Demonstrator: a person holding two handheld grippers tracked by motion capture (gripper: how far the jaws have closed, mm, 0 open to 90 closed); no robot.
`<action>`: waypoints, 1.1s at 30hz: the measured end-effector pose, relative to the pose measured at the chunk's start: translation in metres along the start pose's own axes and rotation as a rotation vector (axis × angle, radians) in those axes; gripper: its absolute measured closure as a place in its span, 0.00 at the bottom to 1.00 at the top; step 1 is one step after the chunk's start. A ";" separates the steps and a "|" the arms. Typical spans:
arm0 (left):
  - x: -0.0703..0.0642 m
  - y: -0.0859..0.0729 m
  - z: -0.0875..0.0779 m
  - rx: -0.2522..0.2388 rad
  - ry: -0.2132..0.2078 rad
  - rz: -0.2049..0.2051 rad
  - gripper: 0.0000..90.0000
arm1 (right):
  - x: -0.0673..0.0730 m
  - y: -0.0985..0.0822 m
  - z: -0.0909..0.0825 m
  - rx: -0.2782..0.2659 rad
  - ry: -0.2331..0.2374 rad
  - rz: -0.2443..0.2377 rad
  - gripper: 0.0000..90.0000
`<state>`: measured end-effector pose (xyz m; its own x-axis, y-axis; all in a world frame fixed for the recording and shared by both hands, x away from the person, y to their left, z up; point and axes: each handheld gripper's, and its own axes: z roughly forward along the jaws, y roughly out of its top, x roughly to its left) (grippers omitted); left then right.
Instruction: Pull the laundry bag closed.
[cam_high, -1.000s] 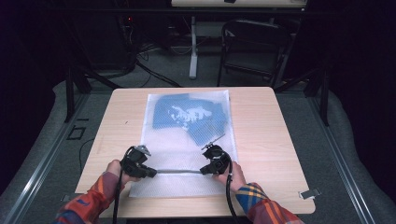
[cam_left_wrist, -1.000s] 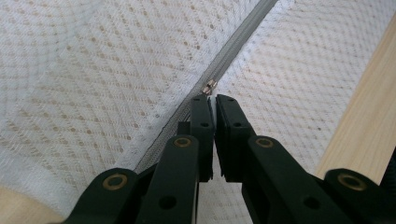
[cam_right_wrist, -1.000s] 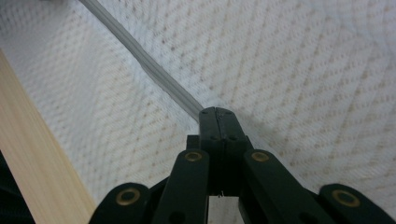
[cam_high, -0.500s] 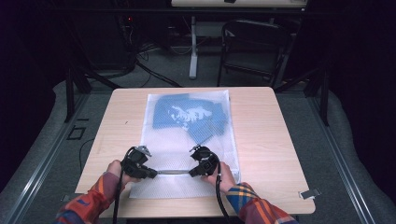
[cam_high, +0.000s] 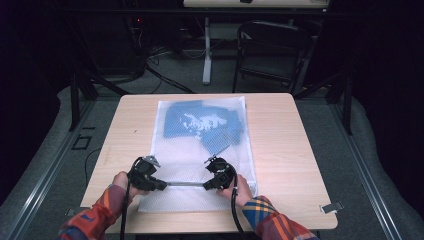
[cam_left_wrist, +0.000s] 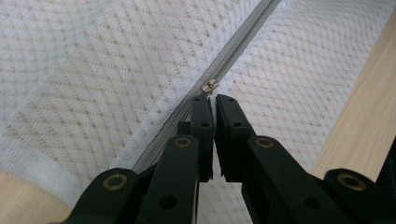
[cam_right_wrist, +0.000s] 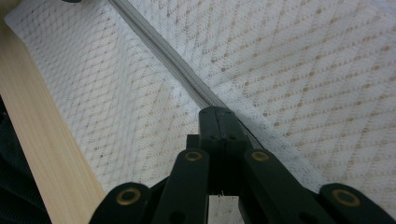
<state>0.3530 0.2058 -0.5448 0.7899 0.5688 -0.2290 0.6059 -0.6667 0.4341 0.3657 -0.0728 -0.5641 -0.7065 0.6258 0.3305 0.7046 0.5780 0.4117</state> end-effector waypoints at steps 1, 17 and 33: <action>0.001 0.000 -0.001 0.000 0.005 0.002 0.96 | 0.000 0.000 0.000 -0.005 0.000 0.003 1.00; 0.009 -0.012 -0.013 -0.013 0.017 -0.032 0.96 | 0.000 -0.001 0.001 -0.012 0.002 0.001 1.00; 0.013 -0.020 -0.018 -0.011 0.033 -0.050 0.96 | 0.000 -0.001 0.000 -0.009 0.002 0.001 1.00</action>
<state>0.3495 0.2349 -0.5406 0.7554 0.6165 -0.2221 0.6430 -0.6321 0.4324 0.3648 -0.0741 -0.5644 -0.7057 0.6256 0.3325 0.7049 0.5726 0.4186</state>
